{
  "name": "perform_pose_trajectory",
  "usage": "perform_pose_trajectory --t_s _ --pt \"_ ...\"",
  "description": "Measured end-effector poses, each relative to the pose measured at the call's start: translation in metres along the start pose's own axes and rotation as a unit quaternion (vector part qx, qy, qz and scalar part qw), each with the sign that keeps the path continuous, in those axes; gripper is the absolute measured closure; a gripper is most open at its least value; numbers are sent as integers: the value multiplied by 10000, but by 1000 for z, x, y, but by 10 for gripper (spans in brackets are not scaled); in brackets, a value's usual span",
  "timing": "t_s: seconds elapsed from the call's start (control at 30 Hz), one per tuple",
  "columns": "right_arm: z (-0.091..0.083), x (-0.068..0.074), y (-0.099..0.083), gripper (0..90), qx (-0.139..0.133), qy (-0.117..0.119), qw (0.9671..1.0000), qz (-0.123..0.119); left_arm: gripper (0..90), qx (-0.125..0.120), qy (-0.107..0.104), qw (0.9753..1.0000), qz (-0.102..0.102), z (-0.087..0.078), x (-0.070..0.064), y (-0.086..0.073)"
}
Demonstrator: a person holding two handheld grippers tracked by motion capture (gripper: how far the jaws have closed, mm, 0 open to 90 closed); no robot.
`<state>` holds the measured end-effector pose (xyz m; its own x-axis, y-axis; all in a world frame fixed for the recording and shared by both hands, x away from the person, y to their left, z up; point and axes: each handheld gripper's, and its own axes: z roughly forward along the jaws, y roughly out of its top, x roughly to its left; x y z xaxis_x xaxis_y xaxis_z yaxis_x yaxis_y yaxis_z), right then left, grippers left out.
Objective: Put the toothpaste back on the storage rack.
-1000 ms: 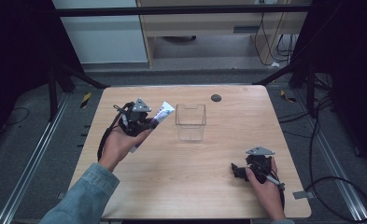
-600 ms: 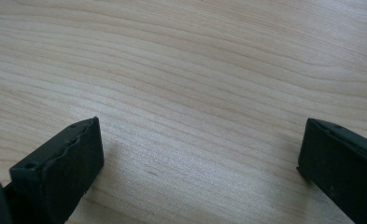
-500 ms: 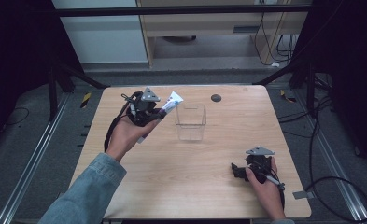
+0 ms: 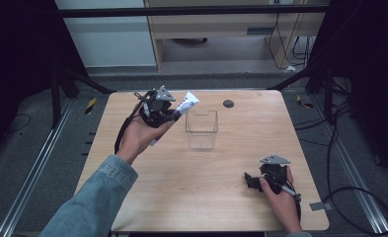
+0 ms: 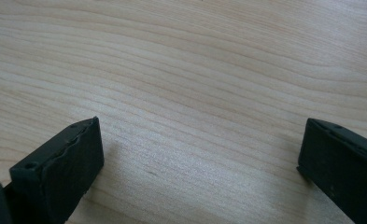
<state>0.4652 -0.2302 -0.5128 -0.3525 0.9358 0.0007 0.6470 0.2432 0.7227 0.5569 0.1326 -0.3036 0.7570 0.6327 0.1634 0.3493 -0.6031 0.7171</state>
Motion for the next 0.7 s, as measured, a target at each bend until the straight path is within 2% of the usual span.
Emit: perform_pose_trajectory --t_s 0.37,0.7 --pt "0 0 0 3 11 -7 10000 -2 778 -11 16 10000 74 -2 -1 12" --pt "0 0 0 3 5 -15 10000 -26 777 -42 6 10000 88 3 -2 22"
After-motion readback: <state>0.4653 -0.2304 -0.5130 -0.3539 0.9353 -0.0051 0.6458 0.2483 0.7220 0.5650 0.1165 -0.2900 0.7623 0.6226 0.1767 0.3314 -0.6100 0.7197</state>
